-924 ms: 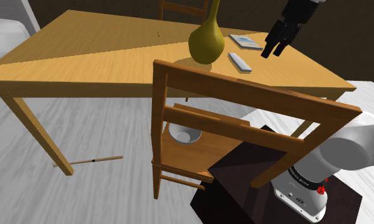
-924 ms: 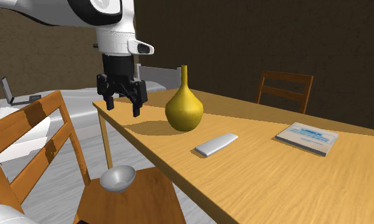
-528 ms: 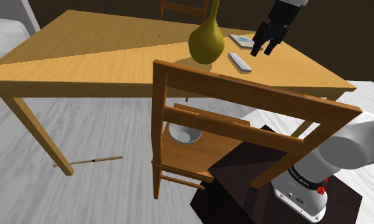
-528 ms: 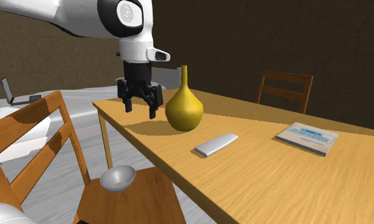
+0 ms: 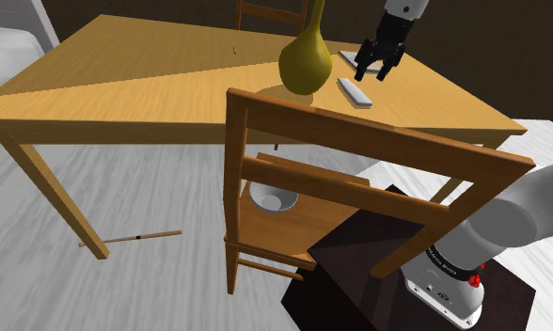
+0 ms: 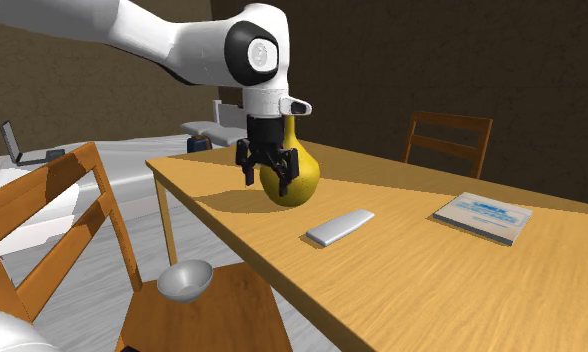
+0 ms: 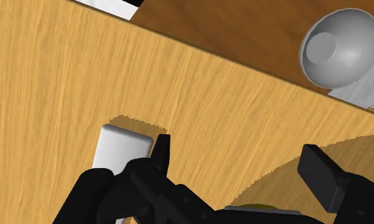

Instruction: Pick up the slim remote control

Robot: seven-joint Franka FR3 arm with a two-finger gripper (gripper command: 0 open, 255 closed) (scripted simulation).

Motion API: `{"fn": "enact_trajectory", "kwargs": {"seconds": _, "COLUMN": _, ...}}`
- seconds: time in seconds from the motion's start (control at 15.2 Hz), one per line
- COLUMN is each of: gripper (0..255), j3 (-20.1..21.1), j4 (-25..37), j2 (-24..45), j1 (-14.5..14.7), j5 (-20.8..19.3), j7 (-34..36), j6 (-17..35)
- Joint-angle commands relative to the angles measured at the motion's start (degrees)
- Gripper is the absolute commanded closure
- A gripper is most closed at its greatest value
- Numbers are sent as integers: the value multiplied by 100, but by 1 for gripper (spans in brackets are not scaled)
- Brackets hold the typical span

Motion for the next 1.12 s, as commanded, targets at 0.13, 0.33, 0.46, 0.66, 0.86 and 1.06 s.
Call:
{"fn": "enact_trajectory", "kwargs": {"seconds": 0.13, "gripper": 0, "j3": -125, "j4": 429, "j2": 760, "j1": -165, "j5": -101, "j7": 122, "j6": 287}}
{"fn": "enact_trajectory", "kwargs": {"seconds": 0.33, "gripper": 0, "j3": -233, "j4": 805, "j2": 1320, "j1": -283, "j5": -157, "j7": 200, "j6": 439}}
{"fn": "enact_trajectory", "kwargs": {"seconds": 0.46, "gripper": 0, "j3": -308, "j4": 1080, "j2": 1693, "j1": -360, "j5": -184, "j7": 250, "j6": 515}}
{"fn": "enact_trajectory", "kwargs": {"seconds": 0.66, "gripper": 0, "j3": -425, "j4": 1530, "j2": 2255, "j1": -475, "j5": -205, "j7": 319, "j6": 595}}
{"fn": "enact_trajectory", "kwargs": {"seconds": 0.86, "gripper": 0, "j3": -541, "j4": 2026, "j2": 2819, "j1": -594, "j5": -203, "j7": 381, "j6": 630}}
{"fn": "enact_trajectory", "kwargs": {"seconds": 1.06, "gripper": 0, "j3": -596, "j4": 2224, "j2": 3108, "j1": -654, "j5": -192, "j7": 407, "j6": 705}}
